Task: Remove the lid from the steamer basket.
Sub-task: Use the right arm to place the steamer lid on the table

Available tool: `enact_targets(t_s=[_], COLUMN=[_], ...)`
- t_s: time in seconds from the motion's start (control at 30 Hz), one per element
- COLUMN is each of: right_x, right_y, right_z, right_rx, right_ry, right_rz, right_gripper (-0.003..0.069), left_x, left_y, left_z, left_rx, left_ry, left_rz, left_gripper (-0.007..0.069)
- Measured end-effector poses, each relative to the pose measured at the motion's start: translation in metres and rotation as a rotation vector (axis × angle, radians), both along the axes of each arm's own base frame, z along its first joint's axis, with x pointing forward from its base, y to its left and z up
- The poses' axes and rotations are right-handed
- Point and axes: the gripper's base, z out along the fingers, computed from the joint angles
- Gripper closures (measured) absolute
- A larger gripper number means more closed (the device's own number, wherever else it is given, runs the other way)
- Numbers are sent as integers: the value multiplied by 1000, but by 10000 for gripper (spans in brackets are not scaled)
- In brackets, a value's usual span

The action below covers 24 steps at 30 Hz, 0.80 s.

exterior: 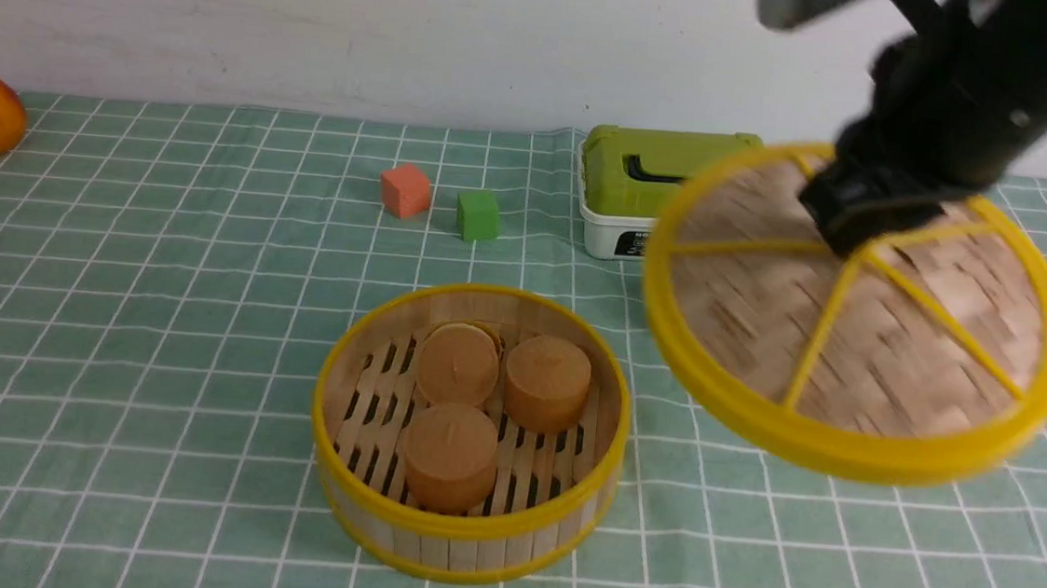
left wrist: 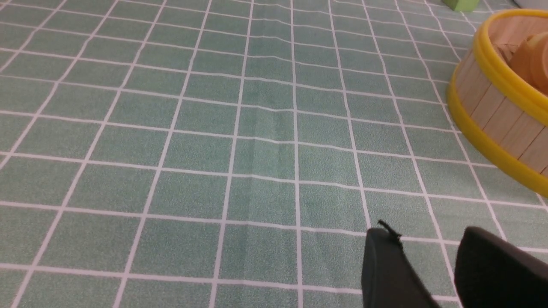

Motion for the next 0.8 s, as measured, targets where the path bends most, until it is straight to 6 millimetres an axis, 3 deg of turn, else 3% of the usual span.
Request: enact_targets(t_s=[0.03, 0.07, 0.1, 0.17, 0.33, 0.63, 0.8], right_x=[-1, 1, 1, 5, 12, 36, 40], right_y=[-3, -20, -21, -35, -36, -33, -32], right_z=[-2, -27, -30, -67, -115, -157, -171], right_rx=[2, 12, 18, 58, 99, 102, 87], right_ry=[4, 46, 48, 63, 16, -23, 0], right_rz=[-9, -83, -91, -164, -212, -237, -236], right_gripper=[575, 575, 575, 575, 575, 571, 503], left_x=[0, 0, 0, 0, 0, 0, 0], left_y=[0, 0, 0, 0, 0, 0, 0], left_z=[0, 0, 0, 0, 0, 0, 0], left_rx=[0, 0, 0, 0, 0, 0, 0], left_ry=[0, 0, 0, 0, 0, 0, 0], left_rz=[0, 0, 0, 0, 0, 0, 0], left_gripper=[386, 386, 386, 386, 386, 386, 386])
